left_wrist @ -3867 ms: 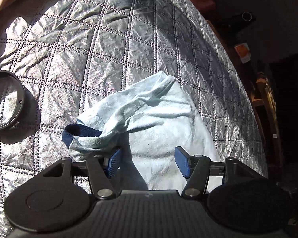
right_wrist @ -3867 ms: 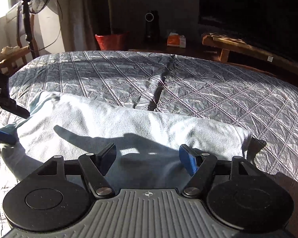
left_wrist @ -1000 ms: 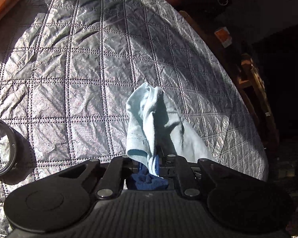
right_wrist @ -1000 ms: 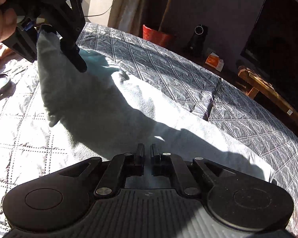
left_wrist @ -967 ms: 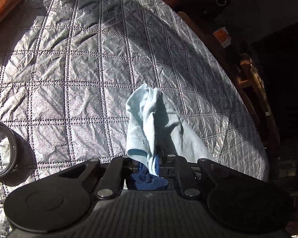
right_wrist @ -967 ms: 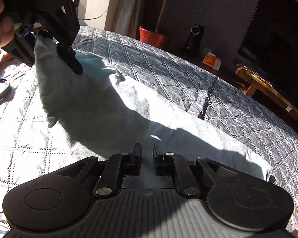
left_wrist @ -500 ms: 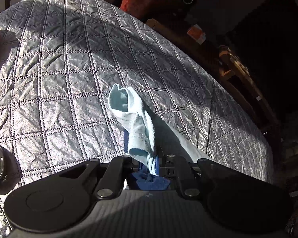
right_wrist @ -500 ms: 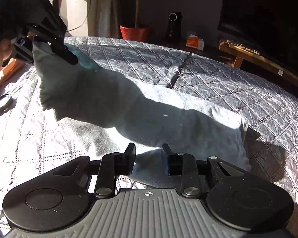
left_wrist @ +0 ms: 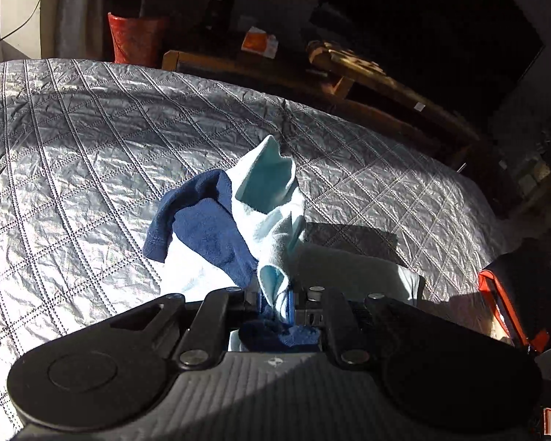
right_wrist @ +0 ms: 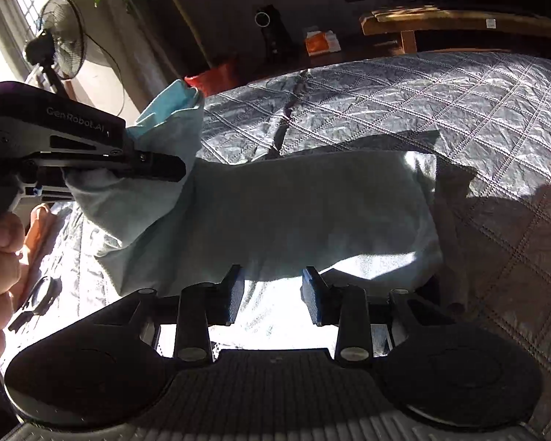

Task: Fold clothes

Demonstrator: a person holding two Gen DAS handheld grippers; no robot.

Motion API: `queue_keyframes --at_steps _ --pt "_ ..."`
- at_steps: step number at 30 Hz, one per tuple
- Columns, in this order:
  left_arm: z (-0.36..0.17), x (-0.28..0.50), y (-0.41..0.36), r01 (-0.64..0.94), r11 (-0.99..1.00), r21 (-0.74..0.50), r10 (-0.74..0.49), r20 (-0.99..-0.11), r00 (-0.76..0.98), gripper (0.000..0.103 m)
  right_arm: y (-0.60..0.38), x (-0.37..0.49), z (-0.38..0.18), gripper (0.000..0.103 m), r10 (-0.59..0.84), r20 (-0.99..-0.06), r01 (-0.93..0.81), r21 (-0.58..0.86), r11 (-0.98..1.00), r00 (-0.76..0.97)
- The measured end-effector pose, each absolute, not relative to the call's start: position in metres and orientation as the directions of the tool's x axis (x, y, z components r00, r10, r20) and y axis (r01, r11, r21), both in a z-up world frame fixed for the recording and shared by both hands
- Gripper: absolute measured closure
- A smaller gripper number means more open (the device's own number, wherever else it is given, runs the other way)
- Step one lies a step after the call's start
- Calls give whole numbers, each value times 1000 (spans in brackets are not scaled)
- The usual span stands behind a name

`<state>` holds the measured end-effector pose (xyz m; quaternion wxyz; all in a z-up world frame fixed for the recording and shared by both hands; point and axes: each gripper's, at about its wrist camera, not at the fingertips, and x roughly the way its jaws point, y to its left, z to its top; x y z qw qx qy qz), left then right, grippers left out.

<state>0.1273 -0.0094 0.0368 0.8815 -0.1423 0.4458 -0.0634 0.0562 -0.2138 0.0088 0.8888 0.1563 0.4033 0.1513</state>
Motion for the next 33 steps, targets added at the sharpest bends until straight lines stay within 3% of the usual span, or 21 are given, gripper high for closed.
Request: queue_keyframes --at_steps 3,4,13,16,20,24,25,33 --pt "39 127 -32 27 955 -294 -253 -769 587 92 -254 61 -5 63 392 -669 27 523 852 632" --pt "40 128 -40 41 956 -291 -259 -769 585 92 -267 63 -11 69 399 -672 80 563 823 624" --pt "36 130 -97 114 956 -269 -287 -790 541 92 -306 68 -45 84 540 -565 241 797 554 624" --pt "29 132 -112 127 953 -276 -301 -798 523 92 -310 67 -53 84 561 -541 268 826 497 626" --pt "23 134 -134 146 945 -294 -327 -804 496 92 -315 67 -62 99 573 -526 308 845 437 628" --pt "14 136 -149 136 947 -291 -320 -818 478 92 -316 67 -67 98 562 -513 337 856 392 648" --pt "11 137 -149 123 947 -298 -320 -821 473 91 -319 66 -66 93 545 -509 343 858 381 666" --pt "0 135 -154 115 928 -355 -367 -813 452 82 -341 62 -54 81 402 -529 361 831 423 747"
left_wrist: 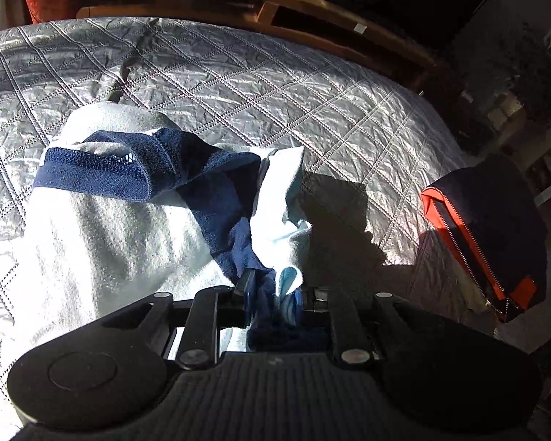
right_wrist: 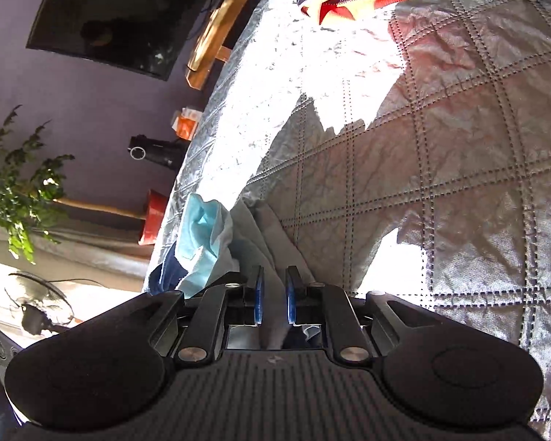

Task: Fold clothes

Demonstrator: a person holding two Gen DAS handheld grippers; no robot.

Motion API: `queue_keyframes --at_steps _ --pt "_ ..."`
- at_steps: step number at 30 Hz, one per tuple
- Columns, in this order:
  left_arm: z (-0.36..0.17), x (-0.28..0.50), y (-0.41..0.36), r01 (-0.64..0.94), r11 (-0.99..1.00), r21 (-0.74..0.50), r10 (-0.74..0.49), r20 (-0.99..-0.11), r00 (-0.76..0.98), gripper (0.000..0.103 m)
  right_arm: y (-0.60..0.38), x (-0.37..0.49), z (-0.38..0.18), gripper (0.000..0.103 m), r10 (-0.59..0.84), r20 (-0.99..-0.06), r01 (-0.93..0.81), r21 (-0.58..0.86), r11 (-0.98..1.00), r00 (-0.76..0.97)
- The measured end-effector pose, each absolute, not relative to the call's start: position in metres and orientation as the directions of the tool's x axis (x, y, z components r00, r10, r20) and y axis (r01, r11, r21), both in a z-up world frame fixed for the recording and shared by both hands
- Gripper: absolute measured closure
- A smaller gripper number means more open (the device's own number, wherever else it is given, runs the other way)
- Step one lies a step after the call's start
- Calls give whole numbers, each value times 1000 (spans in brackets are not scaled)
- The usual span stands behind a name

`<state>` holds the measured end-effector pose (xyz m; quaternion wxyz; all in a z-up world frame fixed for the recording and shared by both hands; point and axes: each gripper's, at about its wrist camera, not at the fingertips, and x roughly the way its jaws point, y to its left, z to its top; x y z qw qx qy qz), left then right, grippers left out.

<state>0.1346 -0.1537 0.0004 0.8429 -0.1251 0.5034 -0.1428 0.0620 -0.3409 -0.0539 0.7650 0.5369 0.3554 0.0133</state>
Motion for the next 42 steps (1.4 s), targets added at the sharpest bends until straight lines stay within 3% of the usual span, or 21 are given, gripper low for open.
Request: queue_keyframes --at_steps 2,4,7,9,14,17,20,24,27,31,42 --pt "5 133 -155 127 922 -366 -382 -804 456 80 -347 59 -51 70 353 -541 379 818 434 764" --pt "15 127 -153 150 909 -389 -411 -778 475 79 -350 56 -39 70 282 -547 367 786 498 788" --pt "27 125 -136 136 905 -404 -412 -748 520 60 -349 54 -15 70 195 -512 302 728 616 837" --pt "30 130 -121 92 906 -414 -394 -744 539 60 -341 56 -3 70 174 -492 246 673 698 853" --pt "24 153 -77 -35 864 -502 -401 -729 554 67 -297 63 20 71 294 -425 -30 526 850 856" --pt "21 156 -68 -33 861 -508 -405 -722 561 67 -276 77 5 71 474 -503 -126 578 806 723" --pt "9 167 -65 -70 838 -541 -421 -722 549 67 -269 78 -1 71 393 -577 -66 504 861 716" --pt "-11 194 -59 -144 810 -569 -420 -733 535 70 -290 79 -19 74 373 -616 74 577 814 694" --pt "-11 209 -56 -161 792 -589 -427 -723 542 74 -288 75 -23 77 364 -626 65 554 830 689" --pt "1 215 -47 -168 757 -631 -432 -677 597 69 -282 72 -22 77 347 -639 59 524 850 686" --pt "13 234 -27 -194 745 -638 -390 -653 649 67 -281 73 -23 77 360 -640 42 523 851 679"
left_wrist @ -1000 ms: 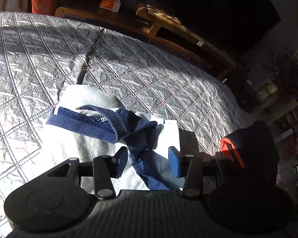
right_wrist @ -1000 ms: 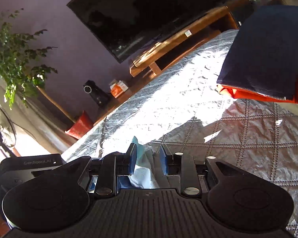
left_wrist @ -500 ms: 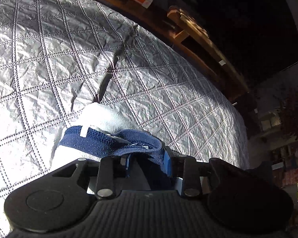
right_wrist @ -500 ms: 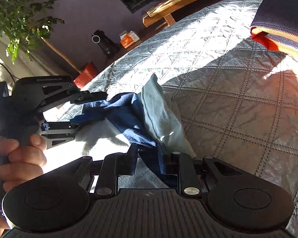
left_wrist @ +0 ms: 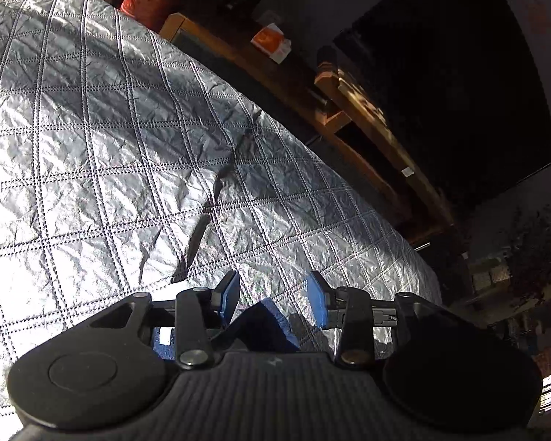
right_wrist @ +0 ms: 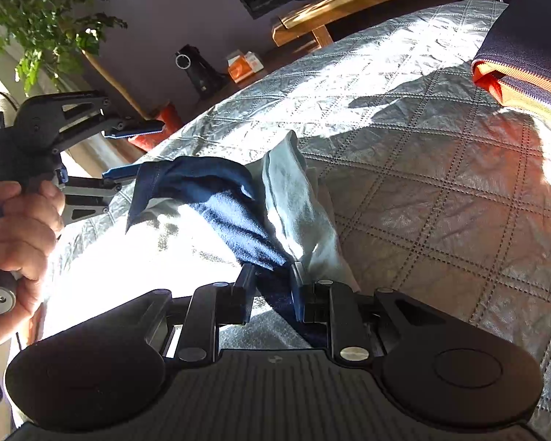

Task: Fold clothes

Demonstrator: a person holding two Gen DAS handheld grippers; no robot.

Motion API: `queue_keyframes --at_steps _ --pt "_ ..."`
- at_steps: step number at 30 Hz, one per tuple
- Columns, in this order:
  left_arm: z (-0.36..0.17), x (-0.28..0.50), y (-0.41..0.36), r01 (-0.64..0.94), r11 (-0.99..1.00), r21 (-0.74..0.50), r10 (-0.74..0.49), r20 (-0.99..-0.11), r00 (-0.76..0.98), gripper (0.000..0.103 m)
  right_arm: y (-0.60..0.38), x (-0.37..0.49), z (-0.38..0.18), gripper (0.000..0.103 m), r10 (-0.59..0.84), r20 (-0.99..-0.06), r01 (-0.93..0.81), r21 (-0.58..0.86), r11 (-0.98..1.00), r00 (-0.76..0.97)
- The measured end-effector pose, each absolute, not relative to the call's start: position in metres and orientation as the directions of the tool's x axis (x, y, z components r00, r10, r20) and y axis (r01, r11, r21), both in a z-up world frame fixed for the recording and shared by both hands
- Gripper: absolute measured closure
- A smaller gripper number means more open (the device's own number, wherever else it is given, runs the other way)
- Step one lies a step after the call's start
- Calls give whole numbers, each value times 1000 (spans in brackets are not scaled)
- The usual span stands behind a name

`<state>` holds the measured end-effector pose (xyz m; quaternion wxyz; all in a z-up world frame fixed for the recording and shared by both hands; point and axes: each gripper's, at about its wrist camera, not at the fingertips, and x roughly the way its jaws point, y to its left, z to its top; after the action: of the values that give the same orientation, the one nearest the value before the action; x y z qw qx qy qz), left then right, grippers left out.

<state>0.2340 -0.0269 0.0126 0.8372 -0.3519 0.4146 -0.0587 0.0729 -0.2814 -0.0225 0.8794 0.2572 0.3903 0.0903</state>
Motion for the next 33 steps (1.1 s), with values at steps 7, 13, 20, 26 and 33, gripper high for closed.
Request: queue_keyframes --at_steps 7,13,20,26,33 --pt "23 204 -11 -119 743 -659 -432 -608 666 55 -279 74 -21 76 354 -645 32 507 862 677" --pt "-13 166 -8 -161 743 -649 -460 -671 581 59 -269 67 -4 60 255 -627 22 399 917 737" --pt "-27 180 -4 -181 714 -676 -479 -660 579 58 -226 58 13 95 389 -539 -266 294 918 747" --pt "-20 220 13 -195 695 -692 -459 -636 620 57 -227 78 -17 103 435 -668 -204 398 894 604" --pt "-19 217 39 -255 724 -641 -354 -662 661 48 -219 76 -19 103 418 -676 -235 350 907 607"
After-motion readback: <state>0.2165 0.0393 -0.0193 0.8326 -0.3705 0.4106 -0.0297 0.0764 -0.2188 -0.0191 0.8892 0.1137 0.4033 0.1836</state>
